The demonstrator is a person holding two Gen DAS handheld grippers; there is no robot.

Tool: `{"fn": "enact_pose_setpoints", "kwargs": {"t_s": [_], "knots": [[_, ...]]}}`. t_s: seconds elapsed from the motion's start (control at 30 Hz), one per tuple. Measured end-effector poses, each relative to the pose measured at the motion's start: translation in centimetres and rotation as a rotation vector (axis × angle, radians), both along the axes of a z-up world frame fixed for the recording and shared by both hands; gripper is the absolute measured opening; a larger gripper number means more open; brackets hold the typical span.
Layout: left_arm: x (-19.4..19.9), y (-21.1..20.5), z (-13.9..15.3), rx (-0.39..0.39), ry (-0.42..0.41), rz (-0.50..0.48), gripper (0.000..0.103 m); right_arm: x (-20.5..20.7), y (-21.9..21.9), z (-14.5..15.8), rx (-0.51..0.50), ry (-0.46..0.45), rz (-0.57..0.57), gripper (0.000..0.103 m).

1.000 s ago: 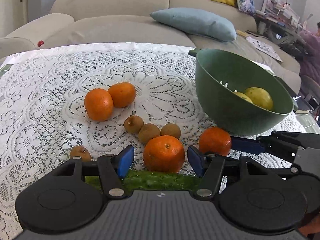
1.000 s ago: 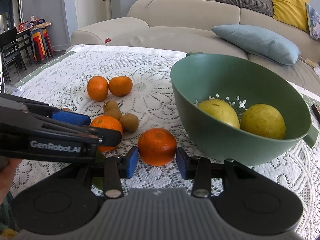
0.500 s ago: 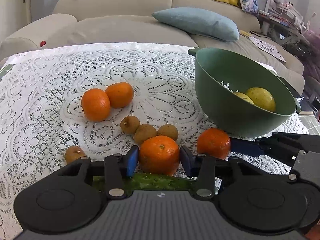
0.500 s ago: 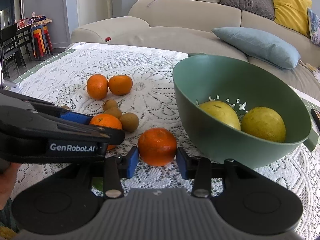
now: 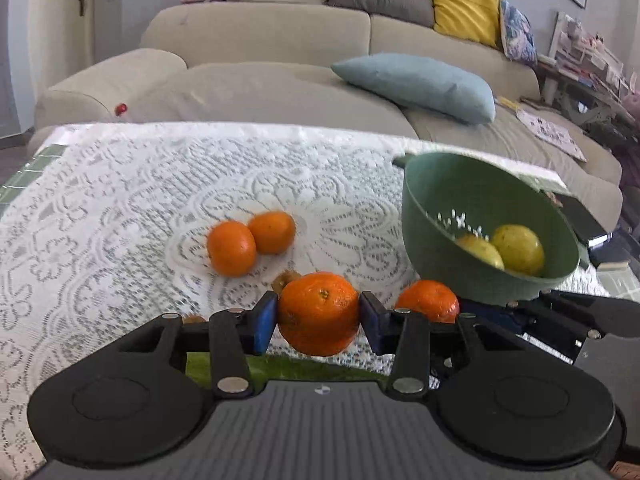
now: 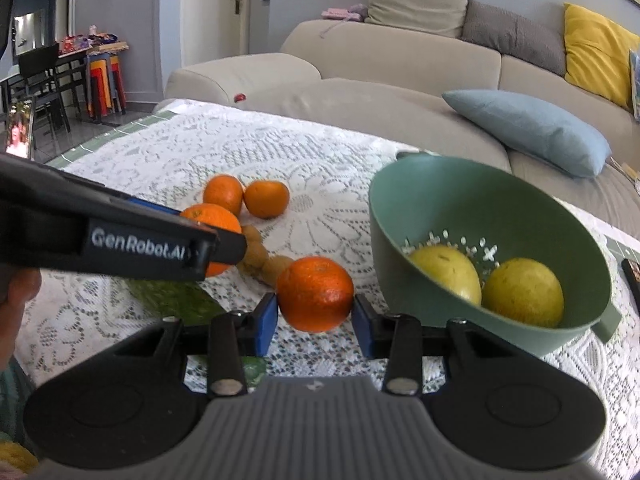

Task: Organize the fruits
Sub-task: 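Grasp a mandarin with the left gripper while the right gripper grasps another mandarin, then carry both mandarins into the green colander and open both grippers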

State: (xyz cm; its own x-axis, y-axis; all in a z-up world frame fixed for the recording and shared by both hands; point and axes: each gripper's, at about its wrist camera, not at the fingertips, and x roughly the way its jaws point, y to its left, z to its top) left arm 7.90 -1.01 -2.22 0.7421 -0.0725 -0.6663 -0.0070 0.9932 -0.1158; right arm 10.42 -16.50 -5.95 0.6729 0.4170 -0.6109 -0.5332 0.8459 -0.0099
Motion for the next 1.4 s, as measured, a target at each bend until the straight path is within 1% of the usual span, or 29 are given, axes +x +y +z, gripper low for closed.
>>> {"fn": "enact_pose_setpoints", "kwargs": {"t_s": [0.2, 0.37, 0.5, 0.7, 0.83, 1.0, 1.2, 1.4], "knots": [[0.2, 0.4, 2.0, -0.016, -0.040, 0.026, 0.050, -0.7, 0.1, 2.4, 0.019, -0.067, 0.054, 0.037], [0.8, 0.0, 3.8, -0.022, -0.070, 0.035, 0.050, -0.4, -0.2, 4.1, -0.002, -0.113, 0.067, 0.037], [1.6, -1.2, 5.0, -0.033, -0.089, 0.019, 0.050, 0.5, -1.3, 5.2, -0.017, -0.136, 0.065, 0.037], [3.3, -3.3, 6.0, -0.055, -0.093, -0.022, 0.050, 2.4, -3.1, 7.0, -0.074, -0.183, 0.041, 0.037], [4.9, -4.7, 6.0, -0.067, -0.077, -0.053, 0.050, 4.3, -4.6, 7.2, -0.107, -0.170, 0.022, 0.037], [6.7, -6.3, 5.3, -0.061, -0.032, -0.089, 0.050, 6.7, -6.3, 6.7, -0.150, -0.121, 0.015, 0.037], [8.4, -7.9, 3.9, -0.075, 0.045, -0.124, 0.050, 9.3, -7.7, 5.7, -0.199, -0.067, 0.026, 0.037], [9.5, -9.2, 2.9, -0.067, 0.088, -0.160, 0.050, 10.8, -8.3, 4.5, -0.241, -0.027, 0.046, 0.037]]}}
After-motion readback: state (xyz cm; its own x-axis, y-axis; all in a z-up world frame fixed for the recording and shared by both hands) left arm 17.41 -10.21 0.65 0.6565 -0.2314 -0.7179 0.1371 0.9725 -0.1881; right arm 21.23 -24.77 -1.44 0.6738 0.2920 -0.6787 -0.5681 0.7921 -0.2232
